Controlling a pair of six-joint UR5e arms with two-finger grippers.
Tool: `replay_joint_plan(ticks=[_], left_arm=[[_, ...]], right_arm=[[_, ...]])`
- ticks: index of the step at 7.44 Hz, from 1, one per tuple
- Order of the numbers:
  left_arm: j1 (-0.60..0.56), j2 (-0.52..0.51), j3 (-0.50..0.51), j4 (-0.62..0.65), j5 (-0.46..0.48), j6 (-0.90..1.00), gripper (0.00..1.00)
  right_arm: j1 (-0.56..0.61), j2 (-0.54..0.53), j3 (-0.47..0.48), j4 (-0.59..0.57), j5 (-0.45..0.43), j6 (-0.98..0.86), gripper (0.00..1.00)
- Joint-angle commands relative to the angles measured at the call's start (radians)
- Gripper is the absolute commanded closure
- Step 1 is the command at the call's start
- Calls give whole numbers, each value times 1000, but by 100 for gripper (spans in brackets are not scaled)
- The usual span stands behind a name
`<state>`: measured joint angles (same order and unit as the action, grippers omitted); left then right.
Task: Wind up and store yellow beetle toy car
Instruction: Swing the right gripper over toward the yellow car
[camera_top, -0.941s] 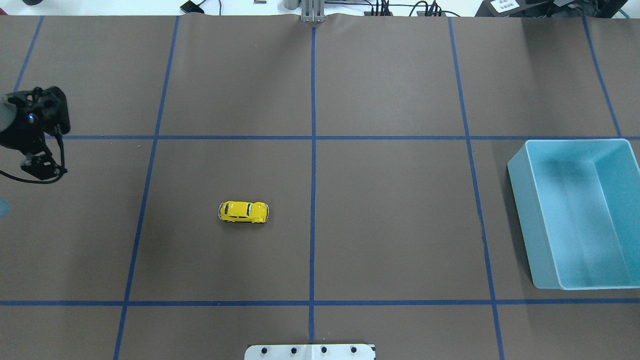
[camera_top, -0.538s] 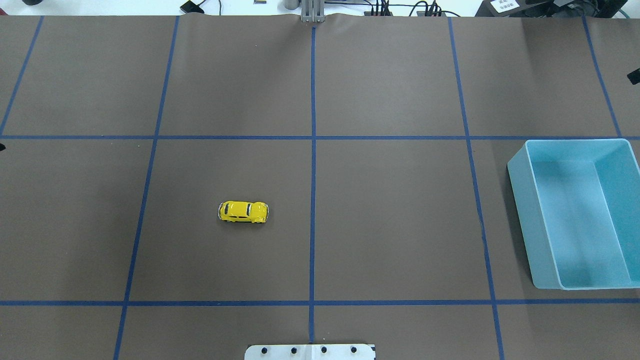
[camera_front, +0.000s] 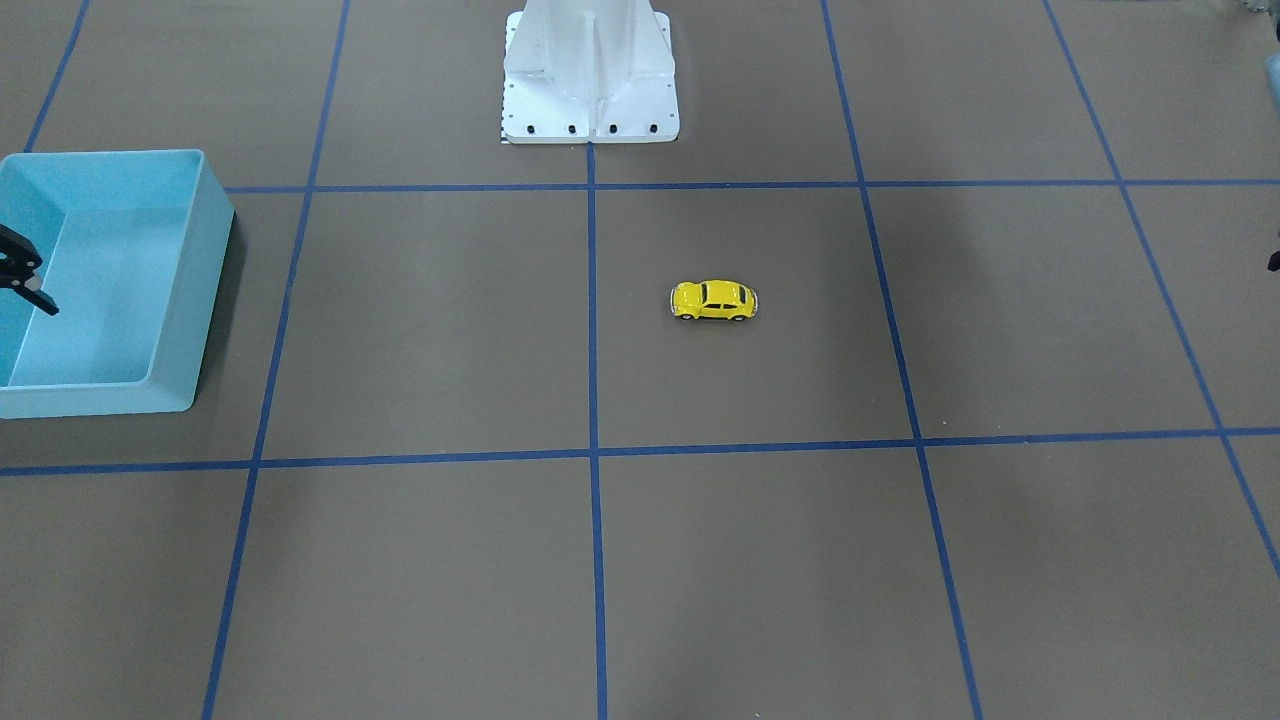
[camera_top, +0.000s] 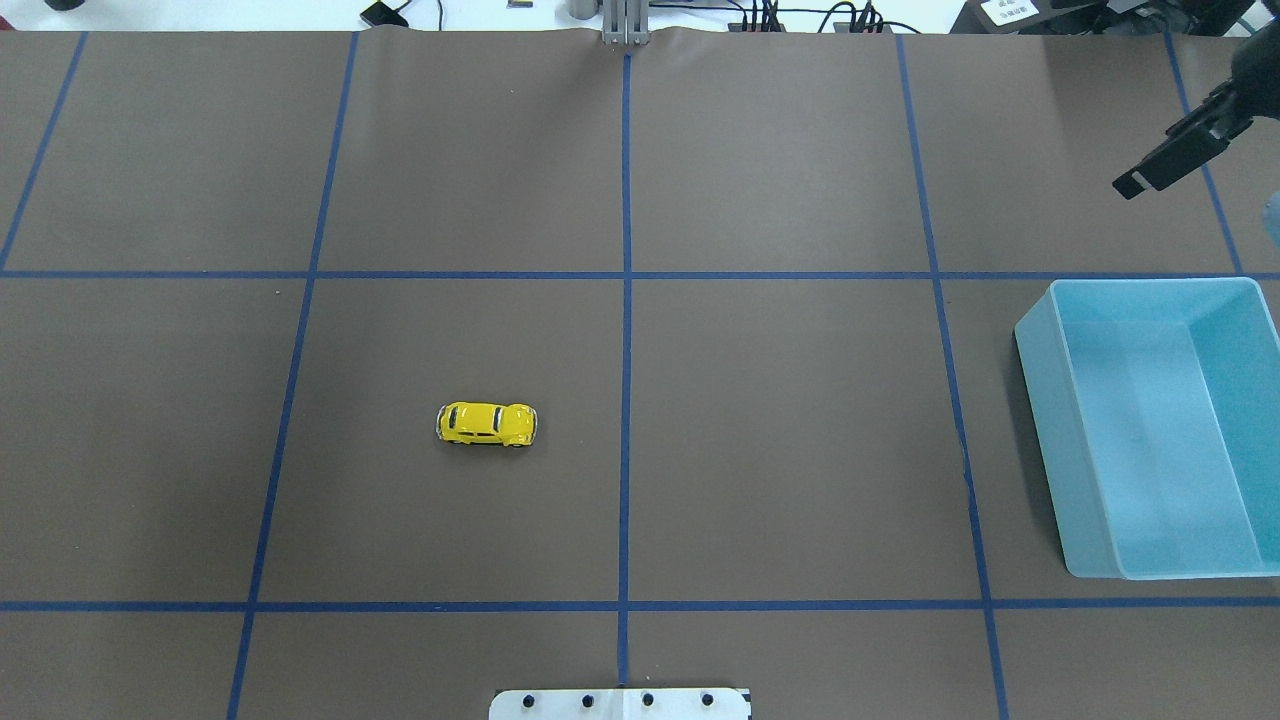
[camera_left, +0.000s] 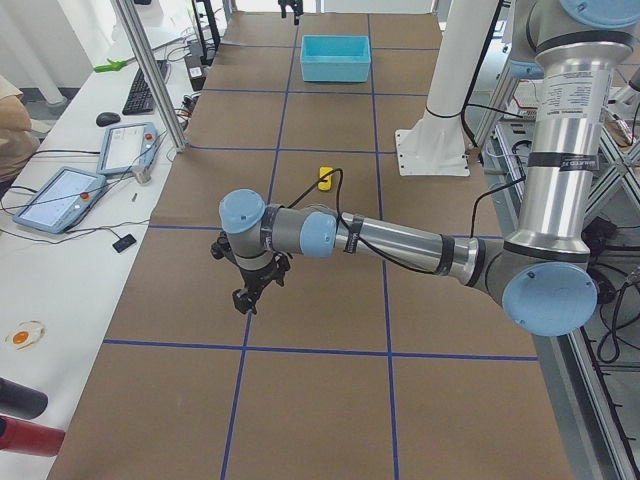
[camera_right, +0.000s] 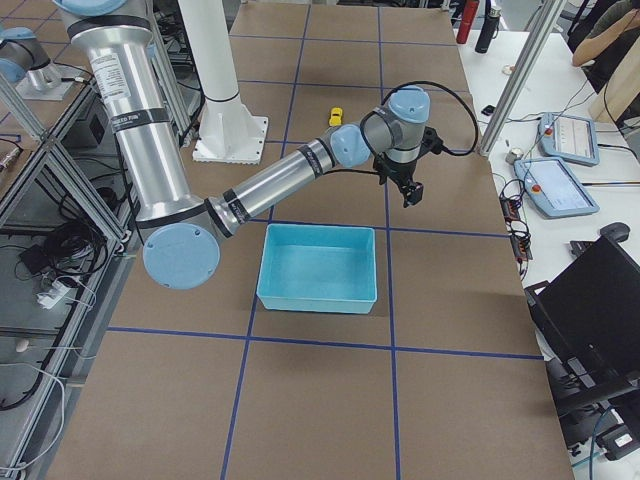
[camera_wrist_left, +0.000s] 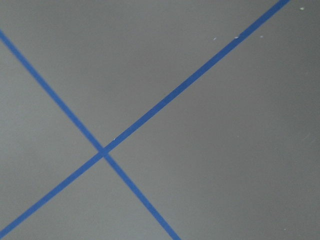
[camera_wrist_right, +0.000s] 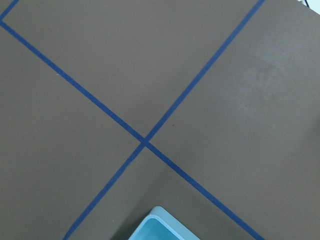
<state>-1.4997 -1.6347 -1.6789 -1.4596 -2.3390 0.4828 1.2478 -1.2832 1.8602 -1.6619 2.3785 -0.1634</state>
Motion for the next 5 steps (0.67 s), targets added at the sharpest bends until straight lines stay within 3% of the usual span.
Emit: replay_joint_plan(ticks=[1,2,3,5], left_arm=[[-106,25,42,25,-37,0,0],[-114,27,47,27,-37,-13,0],[-129,27,54,4,-36,-92,0],[-137,19,74,-8,-33,-313,0]], right_arm=[[-74,27,-19,42,-2,5,0],[-126,41,-19,59,-28,-5,0],[-161,41,-35,138,-107,5,0],[-171,61,-64,235,-116,7,0]])
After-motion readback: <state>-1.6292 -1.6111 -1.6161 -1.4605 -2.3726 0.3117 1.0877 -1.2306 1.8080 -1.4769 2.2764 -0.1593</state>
